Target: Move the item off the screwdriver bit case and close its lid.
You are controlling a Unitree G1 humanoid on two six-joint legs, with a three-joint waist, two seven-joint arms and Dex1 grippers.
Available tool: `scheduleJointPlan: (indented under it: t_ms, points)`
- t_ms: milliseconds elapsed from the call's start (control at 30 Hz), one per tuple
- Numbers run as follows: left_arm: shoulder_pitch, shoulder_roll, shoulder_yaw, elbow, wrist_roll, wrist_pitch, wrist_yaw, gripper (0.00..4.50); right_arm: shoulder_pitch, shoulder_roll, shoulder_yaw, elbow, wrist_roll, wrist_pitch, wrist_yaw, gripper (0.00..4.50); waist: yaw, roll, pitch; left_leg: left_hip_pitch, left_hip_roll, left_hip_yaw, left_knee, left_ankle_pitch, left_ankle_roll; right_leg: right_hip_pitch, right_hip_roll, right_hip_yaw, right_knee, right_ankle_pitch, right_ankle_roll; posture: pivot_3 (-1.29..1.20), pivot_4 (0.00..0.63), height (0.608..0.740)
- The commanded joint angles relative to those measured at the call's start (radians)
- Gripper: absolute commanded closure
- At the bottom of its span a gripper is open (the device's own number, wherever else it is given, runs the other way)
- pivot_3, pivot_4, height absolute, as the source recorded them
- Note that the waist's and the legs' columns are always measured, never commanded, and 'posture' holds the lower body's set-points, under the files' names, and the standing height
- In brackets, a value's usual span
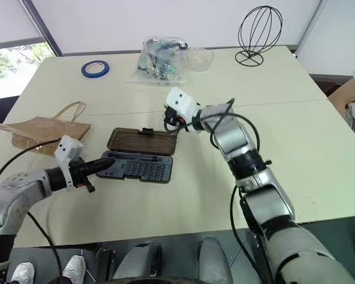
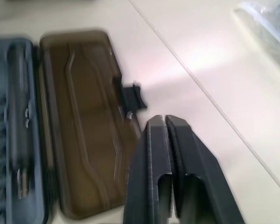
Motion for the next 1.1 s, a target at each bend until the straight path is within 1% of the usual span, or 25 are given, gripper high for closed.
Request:
scheduleJointPlan:
  t_ms: [33,167,200,367,667,900,933,1000,1067,1100]
  points:
    - [0.006,0.002,0.004,-0.031,0.011,-0.025,-0.001,4.50,-0.080,0.032,0.010,0.165,-0.014,-0.058,-0.011,2.57,-0.001,0.000,0.000,0.000,0.000,0.000,0.000,0.000,0.000,0.000,0.000,0.000,0.000,0.000,0.000,0.00,0.150,0.740]
    - [0.010,0.001,0.007,-0.048,0.011,-0.019,0.010,4.50,-0.124,0.069,0.024,0.315,-0.030,-0.110,-0.014,0.50,-0.002,0.000,0.000,0.000,0.000,0.000,0.000,0.000,0.000,0.000,0.000,0.000,0.000,0.000,0.000,0.00,0.150,0.740]
    - [0.012,0.001,0.009,-0.050,0.012,-0.019,0.014,4.50,-0.129,0.077,0.032,0.338,-0.038,-0.127,-0.016,0.05,-0.003,0.000,0.000,0.000,0.000,0.000,0.000,0.000,0.000,-0.001,0.000,0.000,0.000,0.000,0.000,0.00,0.150,0.740]
    - [0.023,0.002,0.019,-0.062,0.011,-0.020,0.026,4.50,-0.140,0.098,0.036,0.425,-0.066,-0.185,-0.042,0.05,-0.005,0.000,0.000,-0.001,0.000,0.000,0.000,0.000,0.000,-0.002,0.000,0.000,0.000,0.000,0.000,0.00,0.150,0.740]
    - [0.026,-0.004,0.011,-0.075,0.012,-0.024,0.044,4.50,-0.176,0.124,-0.009,0.600,-0.061,-0.138,-0.057,0.05,-0.005,0.000,0.000,-0.001,0.000,0.000,0.000,0.000,0.000,-0.002,0.000,0.000,0.000,0.000,0.000,0.00,0.150,0.740]
    - [0.031,-0.006,0.008,-0.075,0.016,-0.035,0.048,4.50,-0.180,0.117,0.008,0.631,-0.086,-0.170,-0.037,0.05,-0.005,0.000,0.000,-0.001,0.000,0.000,0.000,0.000,0.000,-0.001,0.000,0.000,0.000,0.000,0.000,0.00,0.150,0.740]
    - [0.032,-0.006,0.008,-0.076,0.016,-0.036,0.049,4.50,-0.178,0.116,0.011,0.630,-0.090,-0.175,-0.035,0.28,-0.005,0.000,0.000,-0.001,0.000,0.000,0.000,0.000,0.000,-0.001,0.000,0.000,0.000,0.000,0.000,0.00,0.150,0.740]
    - [0.035,-0.005,0.010,-0.076,0.017,-0.038,0.050,4.50,-0.169,0.114,0.021,0.623,-0.099,-0.184,-0.025,0.88,-0.005,0.000,0.000,-0.001,0.000,0.000,0.000,0.000,0.000,-0.001,0.000,0.000,0.000,0.000,0.000,0.00,0.150,0.740]
    - [0.034,-0.003,0.013,-0.073,0.020,-0.042,0.050,4.50,-0.160,0.113,0.029,0.613,-0.104,-0.194,-0.012,1.81,-0.005,0.000,0.000,0.000,0.000,0.000,0.000,0.000,0.000,-0.001,0.000,0.000,0.000,0.000,0.000,0.00,0.150,0.740]
    - [0.033,-0.003,0.014,-0.072,0.021,-0.042,0.050,4.50,-0.158,0.114,0.028,0.612,-0.106,-0.192,-0.007,2.49,-0.005,0.000,0.000,0.000,0.000,0.000,0.000,0.000,0.000,-0.001,0.000,0.000,0.000,0.000,0.000,0.00,0.150,0.740]
